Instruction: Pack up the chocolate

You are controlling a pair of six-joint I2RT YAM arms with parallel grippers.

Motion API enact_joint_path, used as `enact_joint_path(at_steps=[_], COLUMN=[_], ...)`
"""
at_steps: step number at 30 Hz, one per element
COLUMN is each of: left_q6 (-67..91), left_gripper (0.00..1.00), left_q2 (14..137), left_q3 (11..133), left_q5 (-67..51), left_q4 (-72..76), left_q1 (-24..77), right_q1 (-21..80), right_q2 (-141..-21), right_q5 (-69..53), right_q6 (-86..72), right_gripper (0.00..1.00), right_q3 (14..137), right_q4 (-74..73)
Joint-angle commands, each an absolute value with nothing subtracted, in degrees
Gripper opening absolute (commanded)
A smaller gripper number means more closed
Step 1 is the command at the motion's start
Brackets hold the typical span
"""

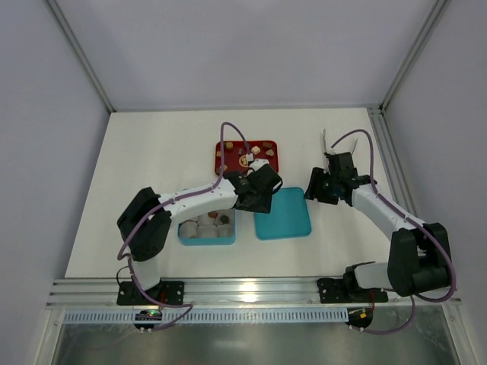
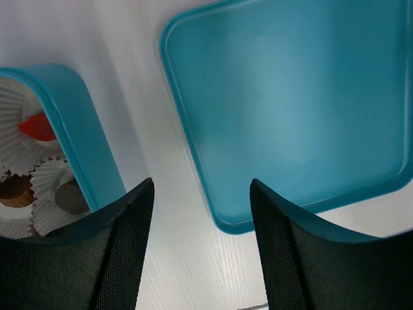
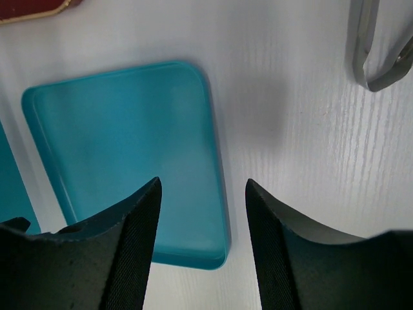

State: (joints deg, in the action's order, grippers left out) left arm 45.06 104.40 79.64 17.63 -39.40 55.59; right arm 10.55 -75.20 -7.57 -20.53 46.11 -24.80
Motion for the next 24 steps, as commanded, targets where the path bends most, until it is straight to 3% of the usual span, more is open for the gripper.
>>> enact_joint_path(at_steps=[1, 6, 20, 24], left_q6=[45.97, 45.35, 43.68, 43.33], left_gripper=[0.61, 0.63, 0.68, 0.7], left_q2=[102.57, 102.39, 101.08, 101.16], left_q3=[78.23, 76.64, 73.3, 72.25], left_q5=[16.18, 13.89, 7.65, 4.84], left_q4=[-36.48, -34.98, -30.33, -28.75], left_q1=[54.41, 53.61, 50.63, 49.4], right_q1=[12.3, 14.24, 15.91, 15.91], right_q2=[-76.98, -80.41, -86.83, -88.77], right_q5=[-5.89, -3.87, -2.11, -3.07], right_q6=[-22.06, -23.03, -22.24, -21.62], right_gripper=[0.56, 0.54, 0.35, 0.25], right_q3=[44.56, 43.68, 43.68, 44.47], right_q4=[-21.18, -20.13, -19.51, -19.86])
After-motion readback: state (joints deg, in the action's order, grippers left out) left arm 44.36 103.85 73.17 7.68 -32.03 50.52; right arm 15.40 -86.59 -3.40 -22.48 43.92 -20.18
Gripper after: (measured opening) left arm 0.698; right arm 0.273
